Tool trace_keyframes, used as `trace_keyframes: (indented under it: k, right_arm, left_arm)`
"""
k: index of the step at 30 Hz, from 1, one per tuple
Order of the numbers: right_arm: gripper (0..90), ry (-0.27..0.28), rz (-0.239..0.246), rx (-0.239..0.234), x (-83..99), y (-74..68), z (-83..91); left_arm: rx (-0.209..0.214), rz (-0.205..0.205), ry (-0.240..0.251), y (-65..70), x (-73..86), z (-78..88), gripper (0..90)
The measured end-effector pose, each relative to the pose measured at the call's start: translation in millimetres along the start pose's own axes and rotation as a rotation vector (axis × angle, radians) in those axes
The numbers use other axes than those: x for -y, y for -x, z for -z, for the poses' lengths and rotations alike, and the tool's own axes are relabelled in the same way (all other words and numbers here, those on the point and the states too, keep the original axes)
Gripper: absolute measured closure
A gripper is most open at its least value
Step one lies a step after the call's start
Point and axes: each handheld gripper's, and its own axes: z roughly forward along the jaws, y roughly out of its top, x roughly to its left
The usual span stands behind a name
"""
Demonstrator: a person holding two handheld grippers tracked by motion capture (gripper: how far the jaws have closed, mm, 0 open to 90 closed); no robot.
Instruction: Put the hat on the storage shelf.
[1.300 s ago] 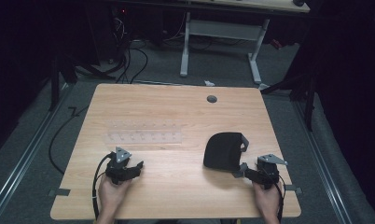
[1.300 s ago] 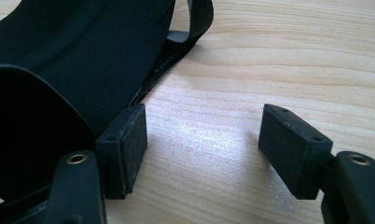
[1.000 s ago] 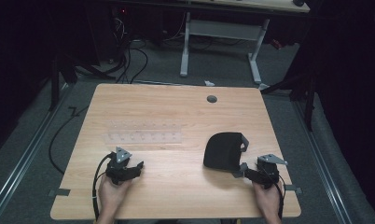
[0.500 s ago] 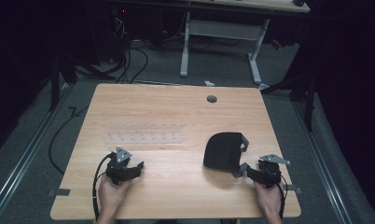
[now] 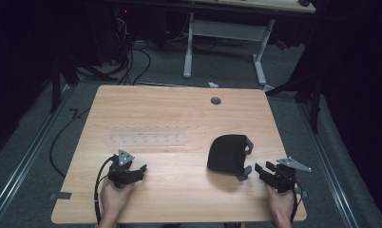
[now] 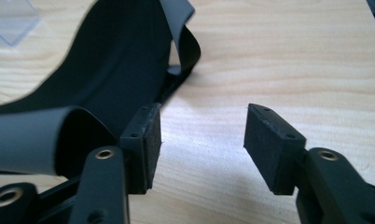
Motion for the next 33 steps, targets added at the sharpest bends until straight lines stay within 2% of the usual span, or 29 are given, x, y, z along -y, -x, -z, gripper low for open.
trace_keyframes:
  k: [3,7,11,21,33]
  right_arm:
    - [46.0,0.029,-0.006,-0.034,-10.2,0.4,3.5]
    - [42.7,0.045,0.006,-0.057,-19.3,0.6,2.7]
    - [35.6,0.030,0.022,-0.076,-29.7,-1.5,-6.8]
    - [31.9,0.026,0.016,-0.105,-41.6,-4.5,-23.2]
    - [27.3,-0.011,0.014,-0.140,-63.2,-3.1,-46.8]
  left_arm:
    - [-0.001,0.001,0.001,0.1,-0.1,-0.5,31.8]
    - [-0.001,-0.001,-0.003,0.1,-0.5,-1.0,31.7]
    - [0.000,0.000,-0.003,0.1,-0.4,-1.0,31.5]
    - [0.000,-0.001,-0.004,0.2,-0.4,-1.0,31.2]
    - [0.002,-0.001,-0.005,0.4,-0.3,-1.0,30.7]
